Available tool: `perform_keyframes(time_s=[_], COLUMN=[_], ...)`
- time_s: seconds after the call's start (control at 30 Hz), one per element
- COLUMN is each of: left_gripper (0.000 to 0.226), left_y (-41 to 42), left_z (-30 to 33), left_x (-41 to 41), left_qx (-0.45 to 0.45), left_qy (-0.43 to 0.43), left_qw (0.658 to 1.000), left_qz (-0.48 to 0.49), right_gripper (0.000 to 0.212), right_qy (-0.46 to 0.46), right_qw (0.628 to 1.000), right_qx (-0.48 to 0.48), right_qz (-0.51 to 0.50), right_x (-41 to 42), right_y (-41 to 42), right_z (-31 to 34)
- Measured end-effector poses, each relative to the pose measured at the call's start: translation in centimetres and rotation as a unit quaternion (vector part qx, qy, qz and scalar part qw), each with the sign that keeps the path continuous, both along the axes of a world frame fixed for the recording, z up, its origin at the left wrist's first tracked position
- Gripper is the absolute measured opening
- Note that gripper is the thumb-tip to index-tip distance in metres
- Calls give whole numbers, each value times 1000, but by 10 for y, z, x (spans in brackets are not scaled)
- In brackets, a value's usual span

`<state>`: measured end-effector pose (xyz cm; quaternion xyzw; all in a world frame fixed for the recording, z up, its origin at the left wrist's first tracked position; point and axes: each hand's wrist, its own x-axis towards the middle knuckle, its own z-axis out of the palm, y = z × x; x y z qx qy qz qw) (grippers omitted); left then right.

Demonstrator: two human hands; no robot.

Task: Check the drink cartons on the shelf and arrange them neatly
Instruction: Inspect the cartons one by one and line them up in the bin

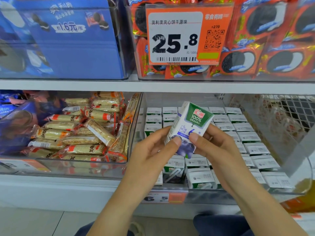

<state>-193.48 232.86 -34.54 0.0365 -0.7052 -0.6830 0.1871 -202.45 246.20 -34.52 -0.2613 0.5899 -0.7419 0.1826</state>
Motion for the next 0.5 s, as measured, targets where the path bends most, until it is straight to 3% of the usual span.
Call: perform_keyframes(time_s=[0.13,0.33,0.5], left_gripper=[29,29,59], left_y=[-1,2,2], left_z=[-1,0,-2], left_x=[-1,-1,0], left_qx=[-11,0,41], left_qy=[-1,24,-3], left_qw=[1000,999,995], left_qz=[8,46,90], right_gripper=[28,44,36], right_qy=[41,195,319], right_qw=[998,964,919], right_qx=[19,97,145], right_qz=[-53,-155,-183], right_x=[1,6,7], right_y=[0,-2,-4], right_z=[1,-7,-12])
